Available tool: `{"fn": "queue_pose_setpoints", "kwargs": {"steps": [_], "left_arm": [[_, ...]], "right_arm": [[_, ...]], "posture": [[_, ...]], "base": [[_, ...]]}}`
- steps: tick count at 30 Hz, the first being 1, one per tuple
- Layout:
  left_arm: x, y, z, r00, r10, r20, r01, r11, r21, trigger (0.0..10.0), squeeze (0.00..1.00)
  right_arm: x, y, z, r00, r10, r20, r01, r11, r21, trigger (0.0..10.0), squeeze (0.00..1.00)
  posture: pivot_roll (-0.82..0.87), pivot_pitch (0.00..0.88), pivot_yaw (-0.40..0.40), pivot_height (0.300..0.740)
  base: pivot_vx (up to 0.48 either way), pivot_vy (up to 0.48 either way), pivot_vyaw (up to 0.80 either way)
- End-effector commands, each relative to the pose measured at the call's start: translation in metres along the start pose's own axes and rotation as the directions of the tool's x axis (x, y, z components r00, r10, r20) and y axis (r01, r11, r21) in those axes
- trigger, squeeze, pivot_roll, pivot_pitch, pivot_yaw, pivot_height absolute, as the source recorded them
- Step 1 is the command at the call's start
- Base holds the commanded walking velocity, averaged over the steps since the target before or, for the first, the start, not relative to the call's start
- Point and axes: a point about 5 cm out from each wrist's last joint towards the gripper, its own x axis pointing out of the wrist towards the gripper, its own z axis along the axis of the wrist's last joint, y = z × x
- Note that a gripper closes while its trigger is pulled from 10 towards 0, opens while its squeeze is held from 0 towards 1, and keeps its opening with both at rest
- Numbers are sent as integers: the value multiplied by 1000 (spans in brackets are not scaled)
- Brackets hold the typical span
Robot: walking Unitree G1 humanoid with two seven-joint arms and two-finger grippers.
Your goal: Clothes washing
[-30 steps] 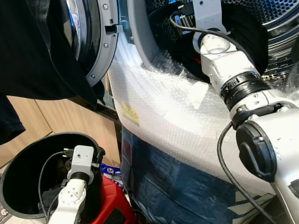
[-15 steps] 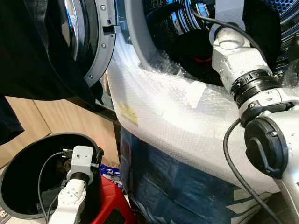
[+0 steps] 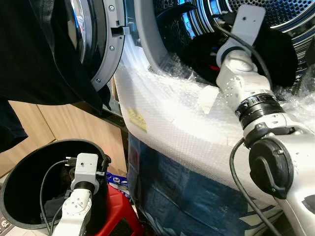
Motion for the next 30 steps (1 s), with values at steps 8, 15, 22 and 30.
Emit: {"fn": "queue_pose_setpoints", "kwargs": {"steps": [8,15,22,30], "left_arm": [[0,-3,0,1000,-19,-12,19,1000,-7,10000,0],[4,-3,7,1000,-23,3,23,1000,-8,10000,0],[1,2,6,1000,-21,0,21,1000,-3,10000,0],[-1,-2,6,1000,-21,8,21,1000,-13,10000,0]], "right_arm": [[-21,-13,39,985,75,154,-70,997,-38,10000,0],[-48,-31,50,966,197,169,-192,980,-46,10000,0],[-86,-44,47,906,402,131,-377,909,-179,10000,0],[-119,-26,43,749,645,152,-645,762,-55,10000,0]], "posture": [[90,0,25,740],[85,21,27,740],[78,29,28,740],[84,24,12,740]], "base": [[0,0,0],[0,0,0],[0,0,0],[0,0,0]]}}
